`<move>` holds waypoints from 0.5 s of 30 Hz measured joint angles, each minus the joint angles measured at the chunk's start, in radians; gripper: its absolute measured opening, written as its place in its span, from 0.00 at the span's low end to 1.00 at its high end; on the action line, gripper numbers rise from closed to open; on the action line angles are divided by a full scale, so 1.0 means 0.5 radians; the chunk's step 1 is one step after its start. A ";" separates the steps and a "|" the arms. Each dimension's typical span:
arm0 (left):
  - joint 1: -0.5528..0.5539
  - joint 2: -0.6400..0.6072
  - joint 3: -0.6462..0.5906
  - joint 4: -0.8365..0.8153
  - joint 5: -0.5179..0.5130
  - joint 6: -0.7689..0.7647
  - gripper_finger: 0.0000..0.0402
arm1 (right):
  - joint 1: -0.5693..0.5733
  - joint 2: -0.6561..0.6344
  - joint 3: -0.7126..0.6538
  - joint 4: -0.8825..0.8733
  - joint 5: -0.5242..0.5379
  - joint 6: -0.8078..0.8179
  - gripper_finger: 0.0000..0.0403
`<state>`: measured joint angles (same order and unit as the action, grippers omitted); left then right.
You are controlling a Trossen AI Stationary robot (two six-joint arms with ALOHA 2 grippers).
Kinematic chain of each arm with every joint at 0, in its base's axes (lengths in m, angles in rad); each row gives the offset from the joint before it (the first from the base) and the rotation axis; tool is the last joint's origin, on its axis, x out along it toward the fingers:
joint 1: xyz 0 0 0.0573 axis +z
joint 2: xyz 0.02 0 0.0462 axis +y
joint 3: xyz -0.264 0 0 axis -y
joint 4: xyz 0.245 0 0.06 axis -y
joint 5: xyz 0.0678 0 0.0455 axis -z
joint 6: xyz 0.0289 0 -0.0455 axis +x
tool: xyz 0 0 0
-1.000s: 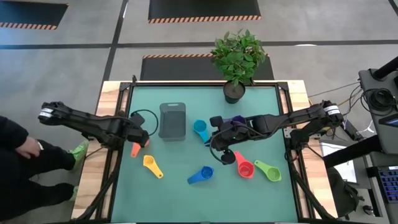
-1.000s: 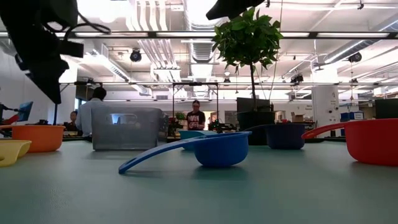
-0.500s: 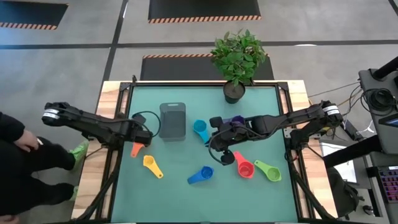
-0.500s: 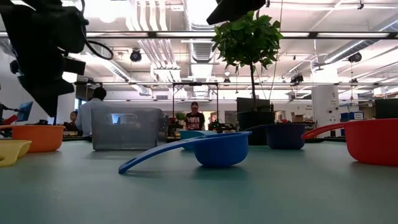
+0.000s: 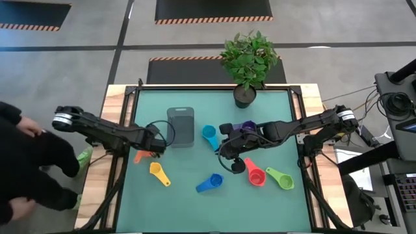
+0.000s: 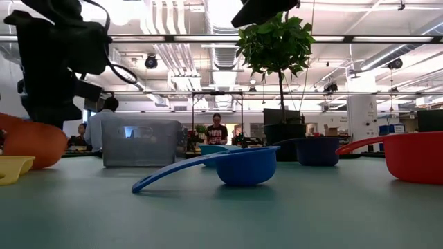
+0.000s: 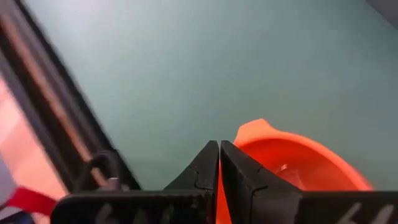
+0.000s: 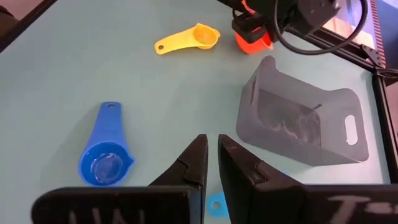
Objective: Nest measuring cups in basket
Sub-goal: Stack the orange measuring cup on top of the violet measuring cup
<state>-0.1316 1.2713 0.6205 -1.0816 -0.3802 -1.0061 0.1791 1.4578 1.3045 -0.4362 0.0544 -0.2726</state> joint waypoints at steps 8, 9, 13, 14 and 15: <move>-0.031 -0.068 0.001 0.058 0.217 -0.011 0.00 | 0.000 0.001 0.000 -0.002 0.001 0.002 0.07; -0.041 -0.086 0.001 0.065 0.223 -0.028 0.00 | 0.000 0.001 0.000 -0.003 0.001 0.002 0.07; -0.070 -0.156 0.002 0.106 0.268 -0.082 0.00 | 0.000 0.001 0.000 -0.009 0.001 0.001 0.07; -0.076 -0.172 0.002 0.124 0.279 -0.092 0.00 | 0.000 0.001 0.000 -0.009 0.001 0.001 0.07; -0.081 -0.192 0.002 0.137 0.290 -0.099 0.00 | 0.000 0.001 0.000 -0.009 0.001 0.001 0.07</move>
<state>-0.1723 1.1755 0.6212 -1.0132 -0.2351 -1.0557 0.1791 1.4582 1.3045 -0.4408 0.0547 -0.2722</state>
